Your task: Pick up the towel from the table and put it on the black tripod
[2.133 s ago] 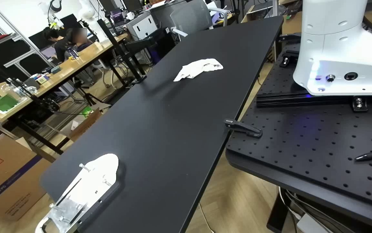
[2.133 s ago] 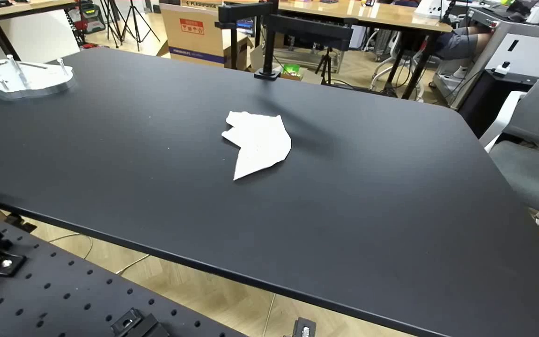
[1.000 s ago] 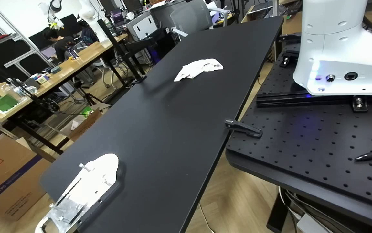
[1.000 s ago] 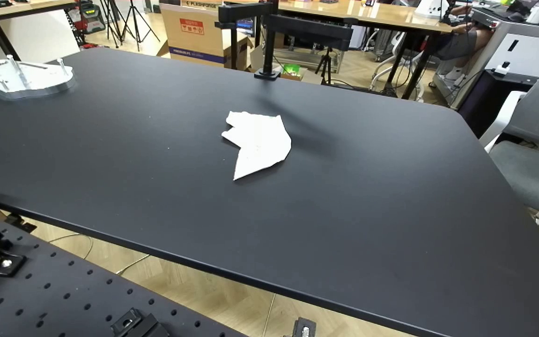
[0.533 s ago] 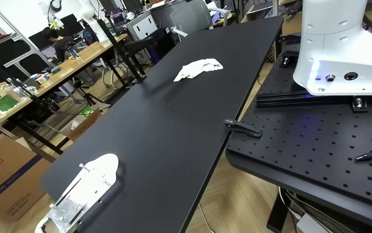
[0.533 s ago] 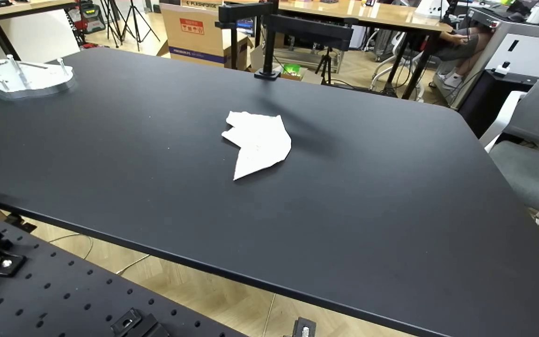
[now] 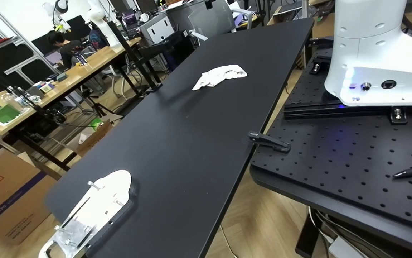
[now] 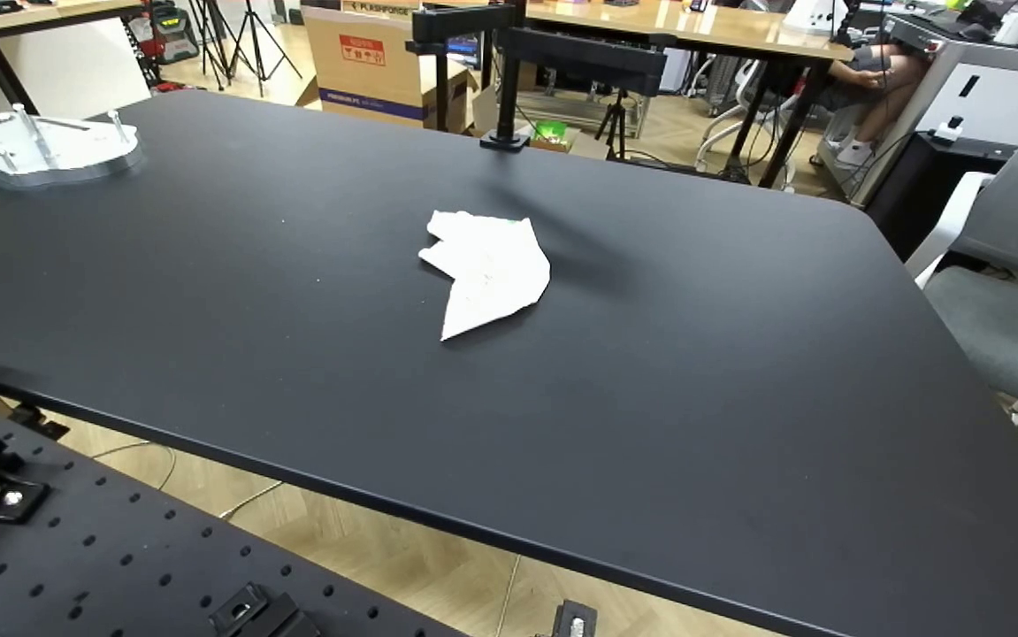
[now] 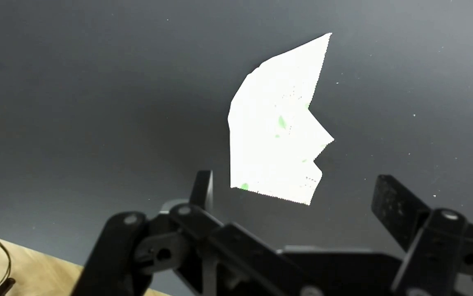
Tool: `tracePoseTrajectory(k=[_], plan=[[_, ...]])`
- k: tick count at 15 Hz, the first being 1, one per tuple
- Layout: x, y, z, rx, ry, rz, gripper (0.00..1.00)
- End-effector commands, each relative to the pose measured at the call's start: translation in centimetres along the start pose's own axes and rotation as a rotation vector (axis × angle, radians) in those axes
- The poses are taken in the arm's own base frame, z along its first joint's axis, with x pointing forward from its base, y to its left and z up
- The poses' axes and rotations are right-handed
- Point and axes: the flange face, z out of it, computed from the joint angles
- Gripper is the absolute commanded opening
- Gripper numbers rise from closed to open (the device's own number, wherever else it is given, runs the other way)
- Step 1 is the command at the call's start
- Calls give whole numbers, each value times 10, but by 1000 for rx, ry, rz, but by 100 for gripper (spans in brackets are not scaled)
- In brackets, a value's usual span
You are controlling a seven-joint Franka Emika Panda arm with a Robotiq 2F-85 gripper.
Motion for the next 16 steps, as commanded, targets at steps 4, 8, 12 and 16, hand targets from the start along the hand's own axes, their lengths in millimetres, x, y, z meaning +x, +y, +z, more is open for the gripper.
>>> tracePoseTrajectory(k=[4, 8, 12, 16], plan=[[21, 10, 48, -13, 56, -38, 100], [52, 6, 107, -50, 99, -22, 100], [69, -18, 166, 10, 52, -65, 100], [66, -33, 187, 36, 14, -88, 100]])
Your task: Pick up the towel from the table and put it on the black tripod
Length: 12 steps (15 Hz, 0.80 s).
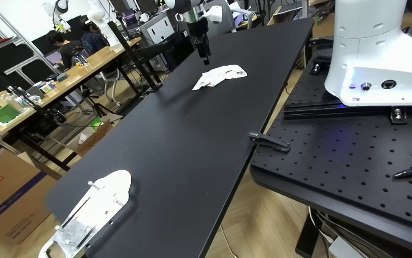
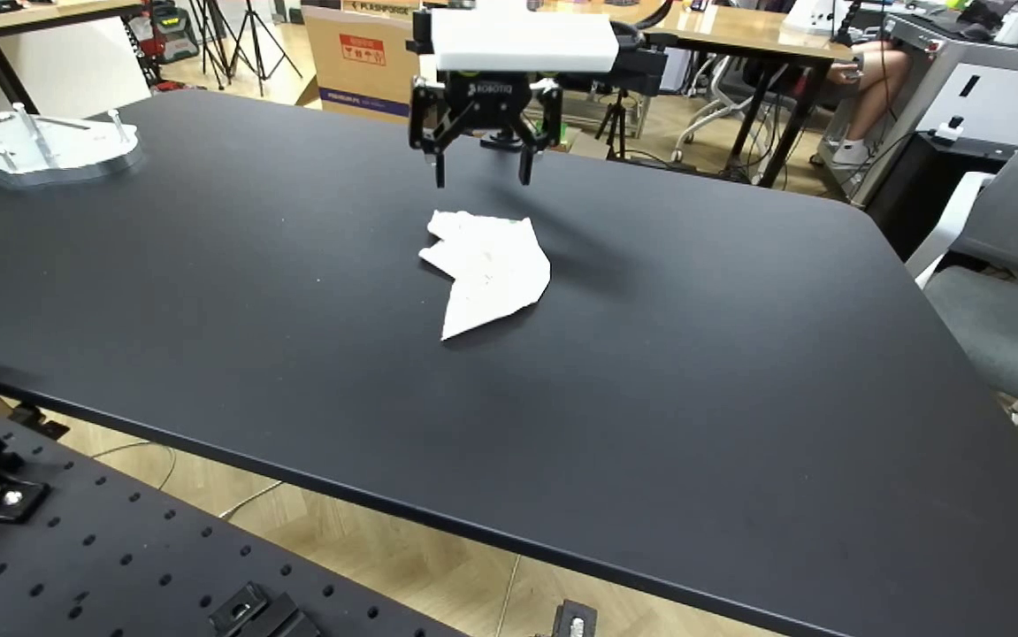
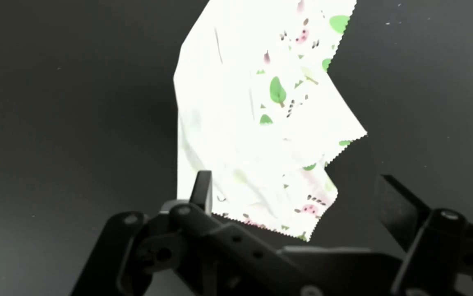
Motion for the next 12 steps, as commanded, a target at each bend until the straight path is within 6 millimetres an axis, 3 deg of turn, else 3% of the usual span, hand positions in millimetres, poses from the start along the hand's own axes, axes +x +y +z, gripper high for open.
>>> tracePoseTrajectory(k=[1, 7, 12], plan=[[1, -1, 6, 9, -8, -1, 100], [-4, -2, 27, -41, -49, -67, 100], [-24, 3, 49, -53, -106, -77, 100]])
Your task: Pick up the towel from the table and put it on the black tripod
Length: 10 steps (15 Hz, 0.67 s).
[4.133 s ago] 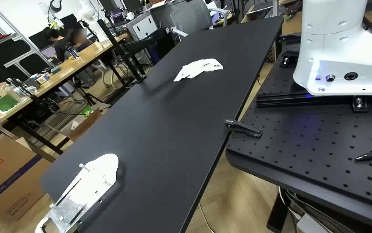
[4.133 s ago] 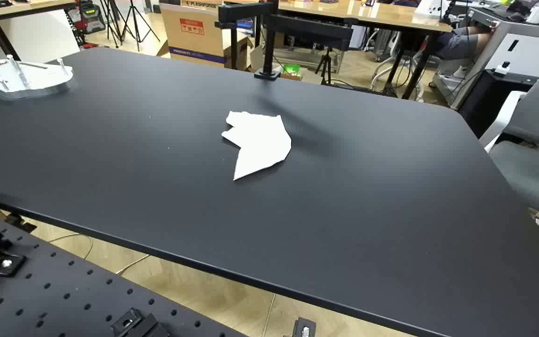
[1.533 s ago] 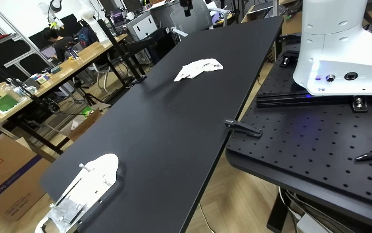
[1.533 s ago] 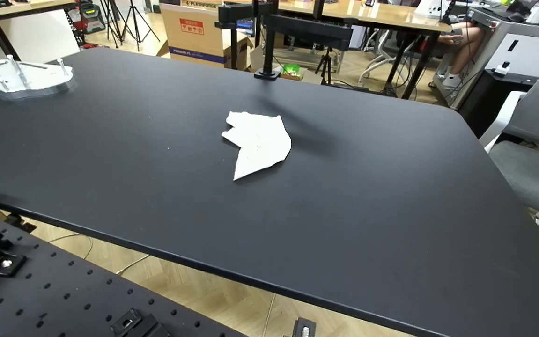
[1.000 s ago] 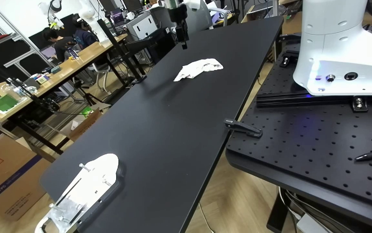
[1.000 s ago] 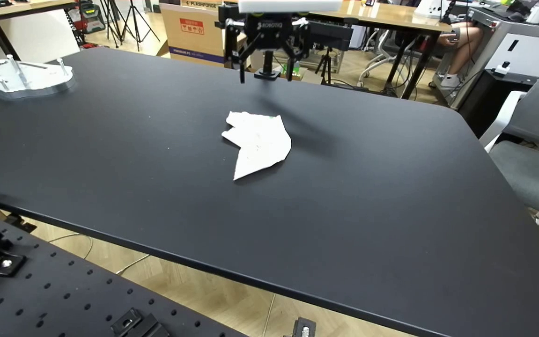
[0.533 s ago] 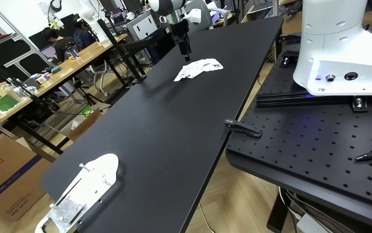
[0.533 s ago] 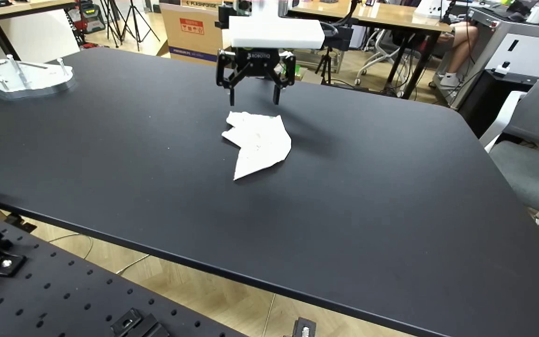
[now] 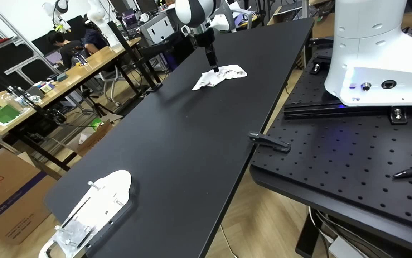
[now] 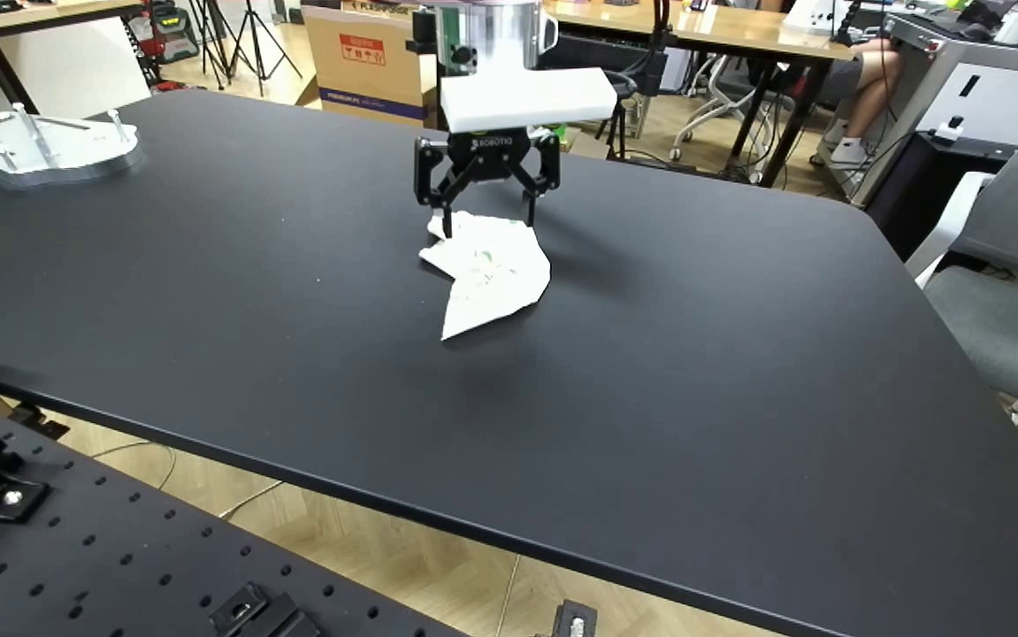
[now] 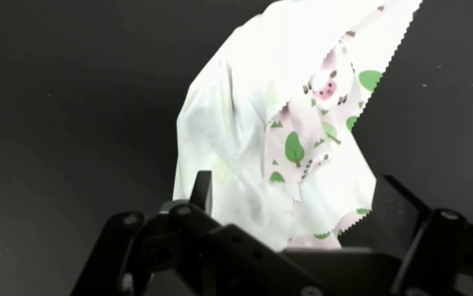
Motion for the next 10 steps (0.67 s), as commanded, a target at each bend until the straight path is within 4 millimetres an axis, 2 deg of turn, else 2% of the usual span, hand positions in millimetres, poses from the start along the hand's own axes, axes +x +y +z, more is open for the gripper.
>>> tracePoseTrajectory(k=[1, 2, 3, 4, 10], plan=[[-14, 4, 13, -6, -30, 25, 100], [-18, 5, 17, 4, -40, 25, 100], [-20, 6, 20, 14, -40, 32, 75], [-23, 6, 23, 20, -45, 33, 74], [-31, 8, 31, 46, -54, 50, 32]])
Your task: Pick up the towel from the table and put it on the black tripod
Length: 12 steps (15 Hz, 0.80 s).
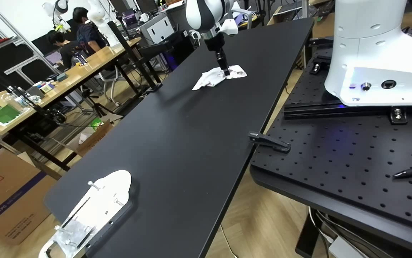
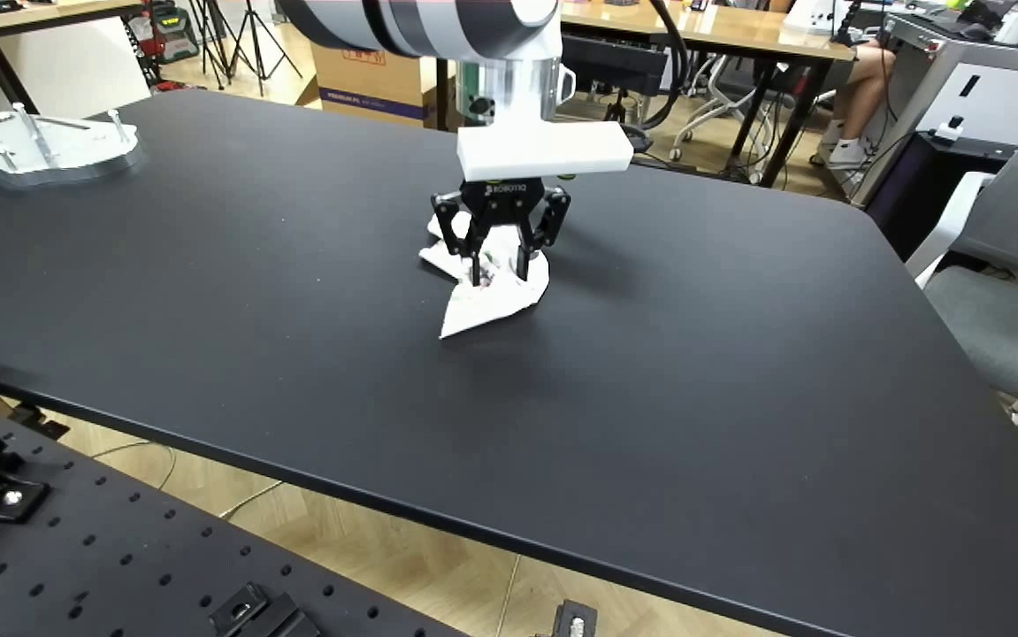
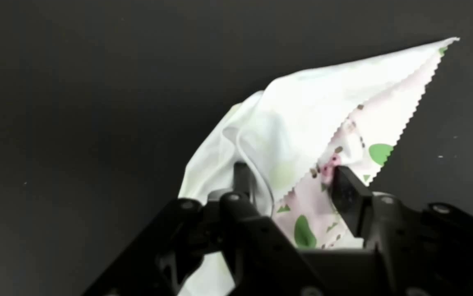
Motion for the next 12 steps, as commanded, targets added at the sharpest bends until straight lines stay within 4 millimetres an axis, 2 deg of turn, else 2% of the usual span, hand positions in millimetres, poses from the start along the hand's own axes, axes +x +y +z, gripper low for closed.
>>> tracePoseTrajectory(k=[1, 4, 5, 10, 12], plan=[[-3, 1, -2, 8, 1, 13, 25], [-2, -1, -7, 14, 12, 9, 5], [-2, -2, -8, 14, 14, 8, 1], [3, -7, -26, 0, 35, -10, 2], [5, -9, -40, -9, 48, -23, 2]])
